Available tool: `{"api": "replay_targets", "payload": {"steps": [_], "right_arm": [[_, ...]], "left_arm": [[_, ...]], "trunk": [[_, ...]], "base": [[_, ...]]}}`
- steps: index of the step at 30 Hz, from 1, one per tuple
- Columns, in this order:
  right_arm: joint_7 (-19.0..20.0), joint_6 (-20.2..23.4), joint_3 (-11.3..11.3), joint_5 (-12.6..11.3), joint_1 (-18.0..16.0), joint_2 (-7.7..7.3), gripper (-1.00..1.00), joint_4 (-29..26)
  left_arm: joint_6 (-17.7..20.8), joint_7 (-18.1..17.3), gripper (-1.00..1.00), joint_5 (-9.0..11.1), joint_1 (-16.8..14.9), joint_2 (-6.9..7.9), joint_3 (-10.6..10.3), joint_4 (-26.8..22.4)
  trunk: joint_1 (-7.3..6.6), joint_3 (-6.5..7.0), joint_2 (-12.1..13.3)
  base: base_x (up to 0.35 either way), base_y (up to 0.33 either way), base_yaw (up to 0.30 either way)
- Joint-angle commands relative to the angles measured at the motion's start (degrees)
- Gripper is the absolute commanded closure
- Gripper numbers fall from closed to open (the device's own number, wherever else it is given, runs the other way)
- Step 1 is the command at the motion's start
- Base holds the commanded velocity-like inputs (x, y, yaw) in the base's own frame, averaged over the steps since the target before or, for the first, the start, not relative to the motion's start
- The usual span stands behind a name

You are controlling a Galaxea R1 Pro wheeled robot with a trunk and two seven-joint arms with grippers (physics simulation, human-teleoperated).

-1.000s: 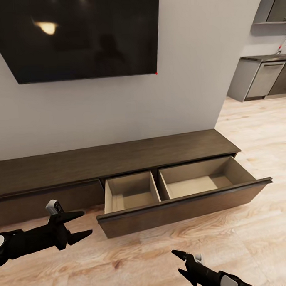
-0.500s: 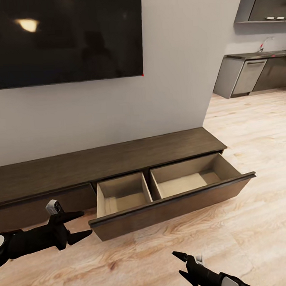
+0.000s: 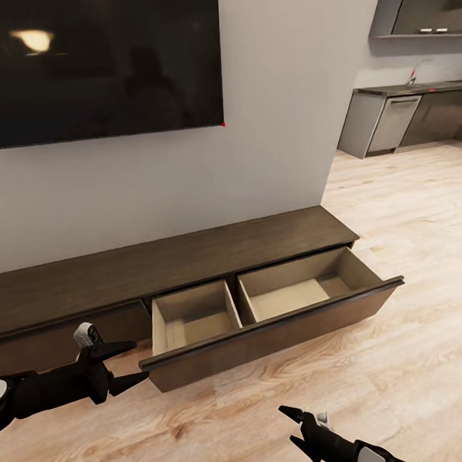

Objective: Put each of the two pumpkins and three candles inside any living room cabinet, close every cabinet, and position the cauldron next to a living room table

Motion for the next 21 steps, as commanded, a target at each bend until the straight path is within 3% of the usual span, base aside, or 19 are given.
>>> {"api": "replay_targets", "payload": {"steps": [1, 21], "right_arm": [[0.27, 0.34, 0.43, -0.62, -0.07, 0.01, -1.0, 0.17], [1.05, -0.98, 0.43, -0.49, 0.98, 0.01, -1.0, 0.17]], "left_arm": [[0.0, -0.58, -1.0, -0.33, -0.08, 0.06, -0.16, 0.05], [0.01, -0.59, -1.0, -0.24, -0.08, 0.06, -0.16, 0.05]], "trunk": [[-0.01, -0.04, -0.02], [-0.01, -0.04, -0.02]], "base": [[0.0, 0.0, -0.017], [0.0, 0.0, -0.249]]}}
